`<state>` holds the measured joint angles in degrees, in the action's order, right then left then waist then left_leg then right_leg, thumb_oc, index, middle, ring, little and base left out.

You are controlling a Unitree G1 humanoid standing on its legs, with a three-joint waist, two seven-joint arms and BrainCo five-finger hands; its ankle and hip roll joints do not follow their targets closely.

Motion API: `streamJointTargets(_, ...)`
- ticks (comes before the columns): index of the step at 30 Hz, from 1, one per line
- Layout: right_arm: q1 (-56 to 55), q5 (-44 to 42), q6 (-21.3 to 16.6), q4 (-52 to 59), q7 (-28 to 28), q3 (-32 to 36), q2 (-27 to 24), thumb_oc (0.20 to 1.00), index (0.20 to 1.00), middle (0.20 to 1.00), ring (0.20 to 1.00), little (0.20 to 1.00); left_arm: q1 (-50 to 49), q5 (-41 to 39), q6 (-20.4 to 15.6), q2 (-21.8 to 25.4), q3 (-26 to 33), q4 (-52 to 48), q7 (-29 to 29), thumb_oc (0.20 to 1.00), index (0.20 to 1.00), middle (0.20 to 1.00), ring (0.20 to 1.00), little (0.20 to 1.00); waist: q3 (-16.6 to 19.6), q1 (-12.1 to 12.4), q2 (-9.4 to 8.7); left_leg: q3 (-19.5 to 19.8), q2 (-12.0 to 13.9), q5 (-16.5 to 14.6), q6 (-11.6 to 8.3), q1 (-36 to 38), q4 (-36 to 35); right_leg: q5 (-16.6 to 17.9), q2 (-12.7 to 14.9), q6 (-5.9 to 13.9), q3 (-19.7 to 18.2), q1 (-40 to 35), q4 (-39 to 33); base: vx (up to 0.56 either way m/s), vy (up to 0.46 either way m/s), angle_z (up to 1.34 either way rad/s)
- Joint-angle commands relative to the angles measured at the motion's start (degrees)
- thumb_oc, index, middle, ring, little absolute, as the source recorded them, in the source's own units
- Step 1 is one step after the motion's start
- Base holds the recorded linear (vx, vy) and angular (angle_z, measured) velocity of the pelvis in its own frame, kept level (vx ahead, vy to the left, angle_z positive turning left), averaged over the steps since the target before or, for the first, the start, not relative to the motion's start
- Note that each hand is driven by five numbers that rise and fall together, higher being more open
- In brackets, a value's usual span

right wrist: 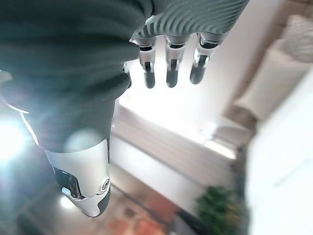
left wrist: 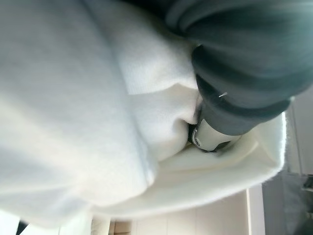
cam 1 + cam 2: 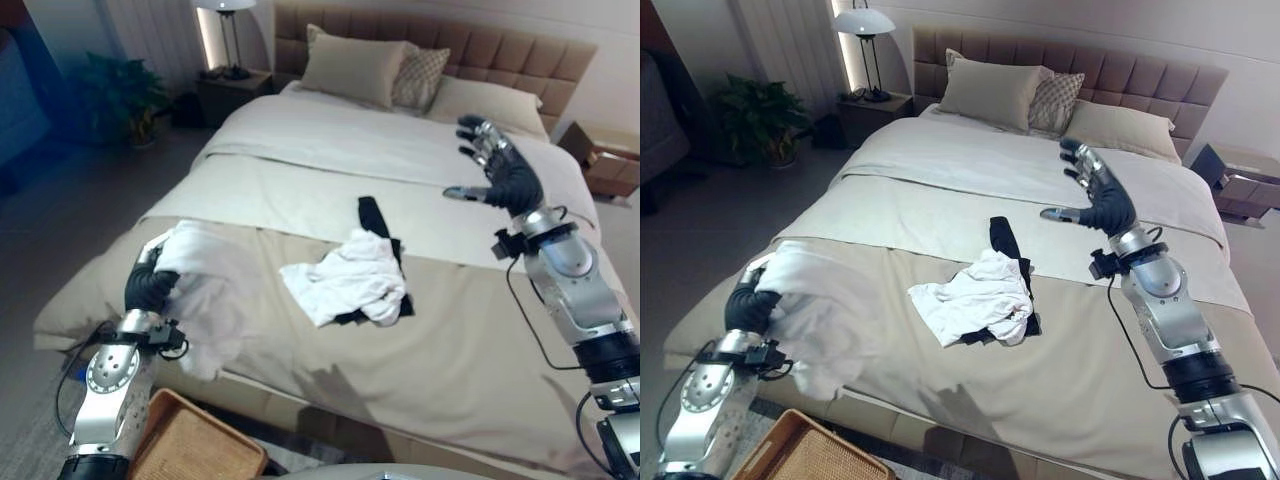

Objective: Pick up clothes into the bucket

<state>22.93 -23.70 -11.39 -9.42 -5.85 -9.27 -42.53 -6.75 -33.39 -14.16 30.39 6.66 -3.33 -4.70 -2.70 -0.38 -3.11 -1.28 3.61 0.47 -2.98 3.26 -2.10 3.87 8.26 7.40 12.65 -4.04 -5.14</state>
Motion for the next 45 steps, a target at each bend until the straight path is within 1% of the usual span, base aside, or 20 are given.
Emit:
streamJointTargets(1, 0.8, 3.5, -1.4, -1.6, 0.9, -0.2, 2.3, 1.000, 1.000, 1.000, 1.000, 1.000, 4.1, 2.6, -5.6, 4.6, 3.6, -4.6, 1.6, 0.200, 0.200, 0.200, 0.200, 0.200, 1.6, 1.3, -1.20, 3.1, 0.3, -2.8, -0.27, -4.3, 6.4, 0.5, 3.9, 2.36, 1.2, 1.4, 3.4, -0.02, 0.002, 0.06)
streamJointTargets(5, -1.4, 8.3, -2.0, -2.5, 2.2, 1.4, 5.2, 1.000, 1.000, 1.000, 1.000, 1.000, 3.3, 6.9, -5.9, 3.5, 4.4, -5.0, 3.1, 0.200, 0.200, 0.200, 0.200, 0.200, 1.2, 1.4, -1.00, 3.5, 0.2, -3.0, -0.26, -4.5, 6.8, 0.1, 4.0, 2.24, 1.5, 1.4, 3.8, 0.01, 0.006, 0.08)
streamJointTargets(7, -3.1, 15.5, -2.7, -1.9, 4.3, 2.3, 5.8, 1.000, 1.000, 1.000, 1.000, 1.000, 2.1, 10.5, -6.0, 1.9, 5.2, -5.1, 4.3, 0.200, 0.200, 0.200, 0.200, 0.200, 0.7, 1.5, -0.89, 3.9, 0.0, -3.2, -0.17, -4.8, 7.4, -0.5, 4.1, 2.15, 1.8, 1.4, 4.7, 0.00, 0.008, 0.11)
streamJointTargets(8, -5.4, 18.1, -3.1, -1.6, 4.6, 2.8, 7.3, 1.000, 1.000, 1.000, 1.000, 1.000, 1.2, 14.5, -6.4, 0.1, 5.7, -4.7, 6.3, 0.200, 0.200, 0.200, 0.200, 0.200, 0.1, 1.8, -0.95, 4.7, -0.2, -3.3, -0.05, -5.2, 8.0, -1.3, 4.4, 1.94, 2.2, 1.4, 6.2, 0.00, 0.019, 0.13)
streamJointTargets(10, -6.4, 19.7, -3.2, -1.3, 5.2, 3.2, 8.0, 1.000, 1.000, 1.000, 1.000, 1.000, 0.7, 14.9, -6.6, -1.1, 5.8, -4.7, 6.7, 0.200, 0.200, 0.200, 0.200, 0.200, -0.1, 1.8, -0.98, 5.4, -0.4, -3.4, 0.05, -5.5, 8.3, -1.9, 4.7, 1.87, 2.7, 1.5, 7.3, 0.00, 0.017, 0.23)
streamJointTargets(11, -9.2, 21.5, -3.9, -0.3, 5.4, 3.2, 9.6, 1.000, 1.000, 1.000, 1.000, 1.000, -0.8, 16.8, -6.9, -4.0, 6.1, -3.8, 8.8, 0.200, 0.200, 0.200, 0.200, 0.200, -0.9, 2.3, -1.13, 6.6, -0.6, -3.6, 0.19, -5.9, 9.1, -3.1, 5.2, 1.70, 3.7, 1.5, 9.3, 0.00, 0.007, 0.34)
streamJointTargets(12, -9.2, 21.5, -3.9, -0.3, 5.4, 3.2, 9.6, 1.000, 1.000, 1.000, 1.000, 1.000, -0.9, 16.9, -6.9, -4.1, 6.1, -3.8, 8.8, 0.200, 0.200, 0.200, 0.200, 0.200, -0.9, 2.2, -1.13, 6.7, -0.7, -3.6, 0.19, -6.0, 9.1, -3.1, 5.2, 1.70, 3.8, 1.5, 9.3, -0.01, 0.011, 0.52)
streamJointTargets(14, -12.0, 21.5, -4.7, 0.3, 5.6, 3.4, 11.4, 1.000, 1.000, 1.000, 1.000, 1.000, -1.8, 17.6, -7.3, -6.6, 6.4, -1.2, 10.3, 0.200, 0.200, 0.200, 0.200, 0.200, -2.8, 3.1, -1.58, 9.3, -1.3, -3.8, 0.17, -7.4, 11.0, -4.7, 6.1, 1.29, 5.9, 2.0, 13.0, -0.07, -0.016, 0.54)
streamJointTargets(17, -13.3, 21.1, -5.6, 0.5, 6.6, 2.9, 13.6, 1.000, 1.000, 1.000, 1.000, 1.000, -1.4, 19.6, -7.9, -6.7, 6.1, 1.4, 12.5, 0.200, 0.200, 0.200, 0.200, 0.200, -5.7, 4.5, -2.07, 12.6, -2.2, -3.6, -0.20, -11.2, 14.2, -6.2, 6.7, 0.66, 9.0, 3.4, 16.3, -0.15, -0.074, 0.66)
streamJointTargets(21, -14.2, 20.6, -6.1, 0.2, 7.7, 2.5, 15.1, 1.000, 1.000, 1.000, 1.000, 1.000, 0.0, 21.9, -7.7, -6.5, 5.9, 3.3, 15.4, 0.200, 0.200, 0.200, 0.200, 0.200, -8.3, 6.8, -2.48, 16.1, -2.0, -2.3, -1.30, -16.5, 16.1, -7.7, 6.1, 0.19, 13.8, 5.3, 18.5, -0.14, -0.119, 0.60)
streamJointTargets(23, -14.3, 20.2, -6.6, 0.6, 7.9, 2.2, 15.2, 1.000, 1.000, 1.000, 1.000, 1.000, 0.9, 22.9, -7.5, -6.3, 5.7, 4.7, 16.8, 0.200, 0.200, 0.200, 0.200, 0.200, -9.9, 7.2, -2.52, 18.6, -1.7, -0.3, -1.90, -19.8, 15.7, -8.3, 5.7, -0.44, 15.9, 7.9, 20.3, -0.19, -0.107, 0.58)
streamJointTargets(24, -14.2, 20.2, -6.6, 0.6, 7.9, 2.2, 15.2, 1.000, 1.000, 1.000, 1.000, 1.000, 1.0, 22.9, -7.5, -6.2, 5.7, 4.8, 16.9, 0.200, 0.200, 0.200, 0.200, 0.200, -9.6, 6.9, -2.51, 18.9, -1.8, -0.2, -1.98, -20.2, 15.8, -8.4, 5.8, -0.50, 16.1, 8.2, 20.5, -0.13, -0.141, 0.55)
streamJointTargets(25, -14.5, 19.6, -7.0, 1.3, 8.2, 2.1, 14.9, 1.000, 1.000, 1.000, 1.000, 1.000, 1.7, 24.6, -7.1, -5.5, 5.8, 5.4, 18.2, 0.200, 0.200, 0.200, 0.200, 0.200, -10.6, 6.8, -2.36, 19.8, -1.1, -0.8, -2.26, -22.3, 16.0, -10.4, 5.3, -0.30, 16.4, 10.7, 22.9, -0.11, -0.095, 0.63)
streamJointTargets(26, -15.1, 19.4, -7.2, 2.0, 8.5, 2.7, 14.4, 1.000, 1.000, 1.000, 1.000, 1.000, 3.1, 25.7, -6.8, -5.1, 5.3, 5.8, 19.0, 0.200, 0.200, 0.200, 0.200, 0.200, -11.2, 5.9, -2.32, 17.6, -1.1, -0.2, -2.18, -25.3, 17.5, -10.7, 5.9, -0.34, 17.8, 12.0, 24.0, -0.16, -0.045, 0.53)
streamJointTargets(27, -15.9, 19.7, -7.2, 3.3, 8.4, 3.4, 13.3, 1.000, 1.000, 1.000, 1.000, 1.000, 4.5, 26.2, -6.5, -5.1, 4.8, 6.9, 19.9, 0.200, 0.200, 0.200, 0.200, 0.200, -11.1, 4.0, -2.10, 12.3, -0.4, -1.1, -1.37, -27.2, 20.8, -11.2, 7.4, -0.68, 19.7, 13.3, 25.4, -0.13, 0.134, 0.95)
streamJointTargets(28, -16.0, 19.9, -6.8, 3.6, 8.3, 3.1, 12.3, 1.000, 1.000, 1.000, 1.000, 1.000, 5.0, 26.8, -6.8, -5.2, 4.5, 7.8, 20.8, 0.200, 0.200, 0.200, 0.200, 0.200, -10.7, 3.0, -2.00, 9.3, 0.1, -3.7, -0.13, -28.5, 23.8, -12.2, 8.6, -0.97, 18.8, 15.9, 28.0, -0.07, 0.197, 1.09)
streamJointTargets(31, -15.2, 19.3, -7.1, 4.3, 8.3, 2.8, 12.1, 1.000, 1.000, 1.000, 1.000, 1.000, 6.3, 26.8, -7.4, -4.6, 4.3, 8.6, 22.9, 0.200, 0.200, 0.200, 0.200, 0.200, -12.6, 3.7, -2.10, 8.1, 0.7, -3.3, 0.08, -31.3, 24.8, -13.0, 9.0, -1.30, 16.8, 19.3, 30.8, -0.09, 0.095, 0.36)
streamJointTargets(34, -13.2, 18.3, -7.2, 3.7, 8.8, 1.9, 11.2, 1.000, 1.000, 1.000, 1.000, 1.000, 8.9, 26.2, -7.5, -3.6, 3.7, 10.5, 25.6, 0.200, 0.200, 0.200, 0.200, 0.200, -15.2, 4.0, -2.48, 7.4, 0.3, -4.5, 0.82, -36.6, 29.4, -14.2, 10.2, -1.93, 15.2, 25.1, 36.7, -0.10, 0.051, -0.13)
streamJointTargets(41, -10.3, 17.7, -7.3, 2.1, 11.0, -0.7, 11.8, 1.000, 1.000, 1.000, 1.000, 1.000, 13.7, 24.7, -7.6, -3.0, 4.1, 16.0, 30.9, 0.200, 0.200, 0.200, 0.200, 0.200, -16.7, 3.5, -3.15, 6.7, 0.4, -4.8, 0.67, -42.8, 32.0, -14.2, 10.7, -1.83, 13.8, 31.3, 38.2, -0.04, 0.030, -0.13)
streamJointTargets(45, -8.5, 17.9, -7.7, 2.0, 12.1, -3.0, 11.8, 1.000, 1.000, 1.000, 1.000, 1.000, 18.3, 23.5, -7.6, -3.0, 3.2, 22.2, 35.9, 0.200, 0.200, 0.200, 0.200, 0.200, -17.9, 2.5, -3.92, 6.4, 0.4, -5.3, 0.62, -45.5, 33.3, -13.5, 11.1, -1.49, 12.6, 34.6, 38.8, -0.03, 0.018, -0.07)
